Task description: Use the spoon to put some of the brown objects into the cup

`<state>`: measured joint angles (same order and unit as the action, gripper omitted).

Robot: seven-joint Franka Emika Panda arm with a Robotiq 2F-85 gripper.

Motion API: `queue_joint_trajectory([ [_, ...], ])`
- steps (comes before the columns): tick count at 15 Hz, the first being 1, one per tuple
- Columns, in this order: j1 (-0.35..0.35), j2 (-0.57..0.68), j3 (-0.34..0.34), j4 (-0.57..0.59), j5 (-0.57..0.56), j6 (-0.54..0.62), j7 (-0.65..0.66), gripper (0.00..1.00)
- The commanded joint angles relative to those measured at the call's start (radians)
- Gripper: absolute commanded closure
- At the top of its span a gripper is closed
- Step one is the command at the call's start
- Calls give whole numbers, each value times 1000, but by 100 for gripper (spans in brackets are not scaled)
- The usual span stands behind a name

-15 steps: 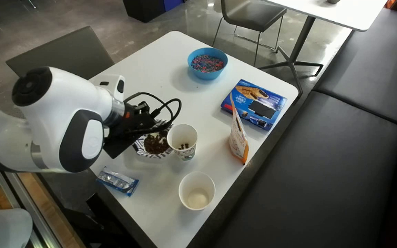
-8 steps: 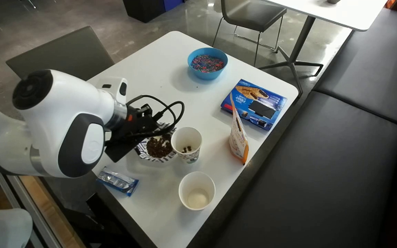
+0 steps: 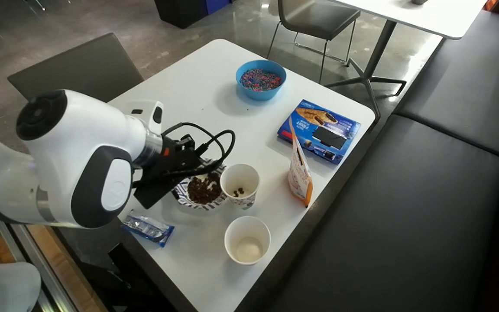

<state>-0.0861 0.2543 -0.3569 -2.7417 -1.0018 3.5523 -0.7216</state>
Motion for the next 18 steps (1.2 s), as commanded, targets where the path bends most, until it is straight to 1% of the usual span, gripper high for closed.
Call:
queue_joint_trajectory([
  [1,58,-4,-43,-5,18,-19,-30,97],
  [8,149,3,-37,-7,62,23,-49,97],
  [10,164,8,-18,-7,50,39,-36,97],
  [18,239,3,34,10,101,68,-30,97],
])
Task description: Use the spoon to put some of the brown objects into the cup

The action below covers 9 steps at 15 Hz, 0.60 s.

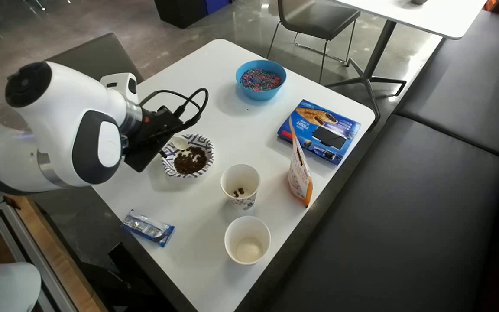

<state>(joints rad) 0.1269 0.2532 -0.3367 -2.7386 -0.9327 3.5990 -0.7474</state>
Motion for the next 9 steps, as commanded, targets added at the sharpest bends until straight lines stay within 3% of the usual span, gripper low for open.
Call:
queue_joint_trajectory([
  [1,32,8,22,13,37,24,0,97],
  [6,61,0,63,40,64,6,11,97],
  [9,41,-25,81,22,8,-44,45,97],
])
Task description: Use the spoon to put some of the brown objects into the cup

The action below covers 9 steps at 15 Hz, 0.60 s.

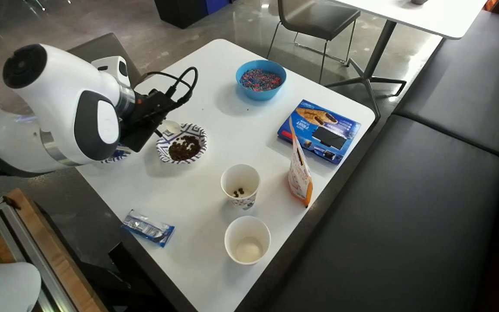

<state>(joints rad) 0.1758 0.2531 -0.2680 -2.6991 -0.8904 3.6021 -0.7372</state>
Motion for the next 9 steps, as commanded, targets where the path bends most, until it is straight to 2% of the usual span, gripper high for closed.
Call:
queue_joint_trajectory([
  [1,-10,-37,9,-28,-39,-61,37,97],
  [6,-12,-83,4,-56,-41,-216,55,97],
  [7,-9,-35,4,-28,-31,-149,30,86],
  [9,-9,-51,4,-32,-31,-181,36,86],
])
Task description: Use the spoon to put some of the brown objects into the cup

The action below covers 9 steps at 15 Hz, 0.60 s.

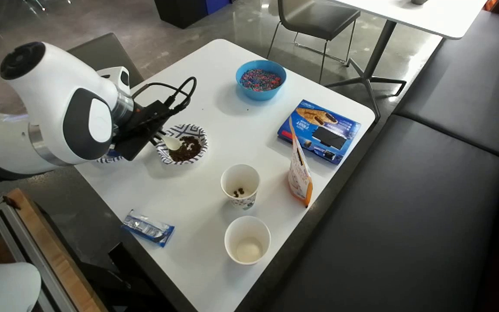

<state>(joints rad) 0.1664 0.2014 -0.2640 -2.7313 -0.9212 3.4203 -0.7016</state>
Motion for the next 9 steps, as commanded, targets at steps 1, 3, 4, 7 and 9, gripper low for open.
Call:
queue_joint_trajectory([
  [1,0,-4,0,-2,0,-5,2,86],
  [3,11,-13,-2,2,9,-15,1,97],
  [4,16,-20,2,5,14,-16,5,97],
  [7,20,-27,10,16,18,-32,15,97],
  [9,20,-30,19,22,18,-46,24,97],
])
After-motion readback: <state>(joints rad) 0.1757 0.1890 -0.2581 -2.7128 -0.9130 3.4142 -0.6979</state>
